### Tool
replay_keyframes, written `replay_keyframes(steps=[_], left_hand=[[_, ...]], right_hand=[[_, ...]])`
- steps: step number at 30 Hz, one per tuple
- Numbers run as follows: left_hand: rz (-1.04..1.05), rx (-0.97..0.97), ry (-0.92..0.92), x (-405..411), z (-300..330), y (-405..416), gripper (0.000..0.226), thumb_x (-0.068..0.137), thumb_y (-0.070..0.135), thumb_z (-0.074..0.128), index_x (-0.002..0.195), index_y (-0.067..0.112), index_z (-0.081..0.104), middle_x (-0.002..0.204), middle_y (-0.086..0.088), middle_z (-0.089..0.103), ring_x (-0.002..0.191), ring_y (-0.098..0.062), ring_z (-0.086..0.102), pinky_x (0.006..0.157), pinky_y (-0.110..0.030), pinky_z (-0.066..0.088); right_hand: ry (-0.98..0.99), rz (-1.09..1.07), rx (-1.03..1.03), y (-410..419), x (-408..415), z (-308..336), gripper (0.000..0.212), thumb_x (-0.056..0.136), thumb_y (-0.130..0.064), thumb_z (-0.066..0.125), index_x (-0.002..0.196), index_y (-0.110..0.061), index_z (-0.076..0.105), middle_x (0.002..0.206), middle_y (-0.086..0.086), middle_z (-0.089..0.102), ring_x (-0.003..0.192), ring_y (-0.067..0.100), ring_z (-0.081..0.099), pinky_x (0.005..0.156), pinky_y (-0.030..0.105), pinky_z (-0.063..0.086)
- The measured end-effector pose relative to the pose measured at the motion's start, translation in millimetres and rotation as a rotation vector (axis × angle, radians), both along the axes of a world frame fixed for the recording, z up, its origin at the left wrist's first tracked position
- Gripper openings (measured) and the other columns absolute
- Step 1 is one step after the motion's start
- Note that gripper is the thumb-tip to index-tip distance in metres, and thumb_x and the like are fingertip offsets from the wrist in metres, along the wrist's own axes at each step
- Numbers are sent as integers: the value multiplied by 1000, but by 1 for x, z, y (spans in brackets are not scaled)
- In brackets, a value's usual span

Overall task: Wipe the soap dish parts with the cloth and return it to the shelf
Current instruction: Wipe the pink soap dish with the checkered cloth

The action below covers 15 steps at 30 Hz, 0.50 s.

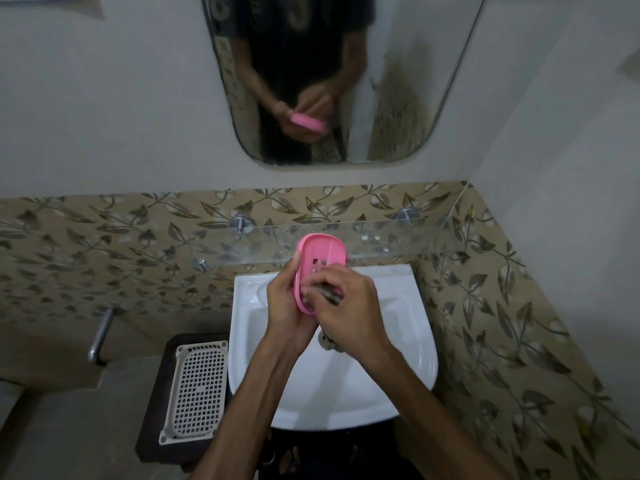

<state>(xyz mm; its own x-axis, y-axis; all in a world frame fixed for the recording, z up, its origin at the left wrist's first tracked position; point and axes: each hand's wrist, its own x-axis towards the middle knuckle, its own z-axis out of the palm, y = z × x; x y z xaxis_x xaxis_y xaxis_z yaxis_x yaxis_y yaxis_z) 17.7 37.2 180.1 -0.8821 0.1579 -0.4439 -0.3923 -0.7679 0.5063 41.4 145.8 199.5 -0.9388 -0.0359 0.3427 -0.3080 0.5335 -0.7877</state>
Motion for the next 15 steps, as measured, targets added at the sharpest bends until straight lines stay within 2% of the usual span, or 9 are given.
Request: replay_keyframes(steps=[3,7,10,12,15], left_hand=[[-3,-40,-2,0,-4,-5,65,93,43,65,134,-8,63,130,-34,58,120,-46,55,113,-54,41],[9,-72,85,4,-5,1,46,92,40,65,114,2,79,117,-24,71,104,-33,70,94,-44,57],[20,-165,136,1,-3,0,39,90,42,67,102,9,84,102,-18,77,91,-29,75,82,-38,62],[16,-225,158,1,-5,0,41,87,42,70,105,7,82,103,-25,77,93,-35,75,83,-41,63],[10,-257,144,6,-10,3,52,77,49,74,107,8,82,108,-31,75,98,-39,74,91,-46,60]], right_hand=[[13,118,94,17,8,-8,17,81,-5,81,92,-18,82,94,-6,79,89,9,72,84,38,61],[157,-32,141,30,-11,-1,15,83,-3,83,93,-14,80,95,0,79,87,15,73,79,34,61],[138,-22,149,27,-3,-8,16,83,-3,81,93,-15,80,95,0,78,85,17,73,77,35,60],[50,-1,113,22,12,-19,16,82,-3,81,92,-16,81,94,-3,79,85,14,73,77,38,61],[-123,33,-83,19,19,-26,17,83,-4,81,89,-20,84,91,-12,80,89,7,76,84,34,62]])
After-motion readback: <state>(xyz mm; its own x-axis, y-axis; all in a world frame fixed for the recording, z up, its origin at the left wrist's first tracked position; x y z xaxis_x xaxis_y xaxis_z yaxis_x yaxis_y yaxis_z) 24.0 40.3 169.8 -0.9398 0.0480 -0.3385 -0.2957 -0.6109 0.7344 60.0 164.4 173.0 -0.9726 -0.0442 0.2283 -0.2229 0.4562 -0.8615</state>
